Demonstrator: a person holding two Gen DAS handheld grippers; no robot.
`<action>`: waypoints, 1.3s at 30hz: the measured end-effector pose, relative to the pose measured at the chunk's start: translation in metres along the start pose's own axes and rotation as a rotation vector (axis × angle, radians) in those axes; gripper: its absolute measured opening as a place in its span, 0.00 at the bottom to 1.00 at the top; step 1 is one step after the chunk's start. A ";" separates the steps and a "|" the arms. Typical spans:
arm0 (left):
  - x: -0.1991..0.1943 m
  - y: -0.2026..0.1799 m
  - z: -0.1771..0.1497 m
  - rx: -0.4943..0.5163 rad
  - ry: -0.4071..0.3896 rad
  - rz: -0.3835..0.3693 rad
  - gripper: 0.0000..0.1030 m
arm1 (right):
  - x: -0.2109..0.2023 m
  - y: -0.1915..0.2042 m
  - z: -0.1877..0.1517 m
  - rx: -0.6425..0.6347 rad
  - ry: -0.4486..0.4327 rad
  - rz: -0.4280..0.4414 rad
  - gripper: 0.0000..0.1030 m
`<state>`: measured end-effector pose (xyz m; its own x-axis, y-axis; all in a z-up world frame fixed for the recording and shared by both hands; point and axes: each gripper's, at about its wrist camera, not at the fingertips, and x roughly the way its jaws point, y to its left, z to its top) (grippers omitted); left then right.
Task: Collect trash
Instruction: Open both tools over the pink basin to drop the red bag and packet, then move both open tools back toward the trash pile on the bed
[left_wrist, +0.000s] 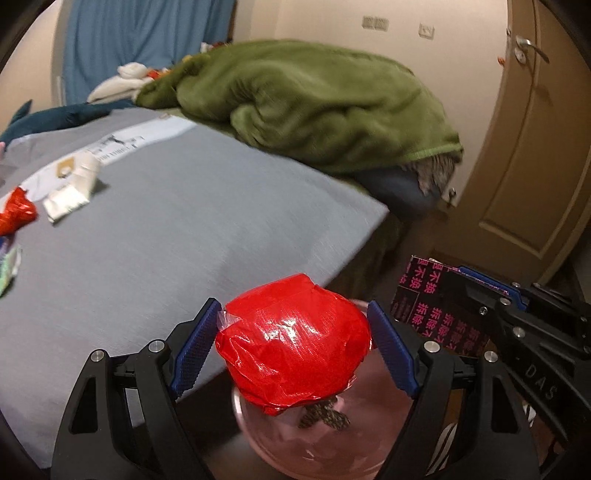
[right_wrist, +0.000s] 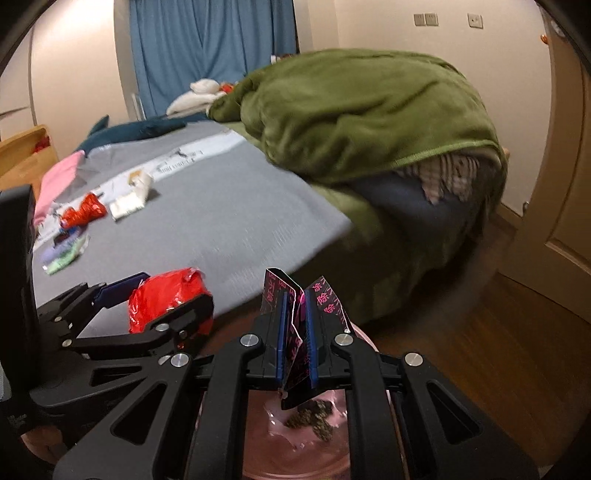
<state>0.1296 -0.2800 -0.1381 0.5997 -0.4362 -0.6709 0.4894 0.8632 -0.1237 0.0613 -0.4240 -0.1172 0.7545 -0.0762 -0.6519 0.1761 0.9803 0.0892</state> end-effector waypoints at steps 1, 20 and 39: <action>0.005 -0.004 -0.003 0.007 0.014 -0.003 0.76 | 0.002 -0.003 -0.004 -0.004 0.010 -0.010 0.10; 0.045 -0.004 -0.023 -0.051 0.168 0.052 0.85 | 0.042 -0.046 -0.038 0.126 0.197 -0.085 0.67; -0.112 0.087 0.020 -0.093 -0.122 0.204 0.92 | -0.025 0.062 0.024 -0.010 -0.101 0.130 0.90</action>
<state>0.1178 -0.1613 -0.0588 0.7549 -0.2731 -0.5963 0.2935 0.9537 -0.0652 0.0689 -0.3654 -0.0773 0.8301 0.0340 -0.5566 0.0671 0.9848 0.1601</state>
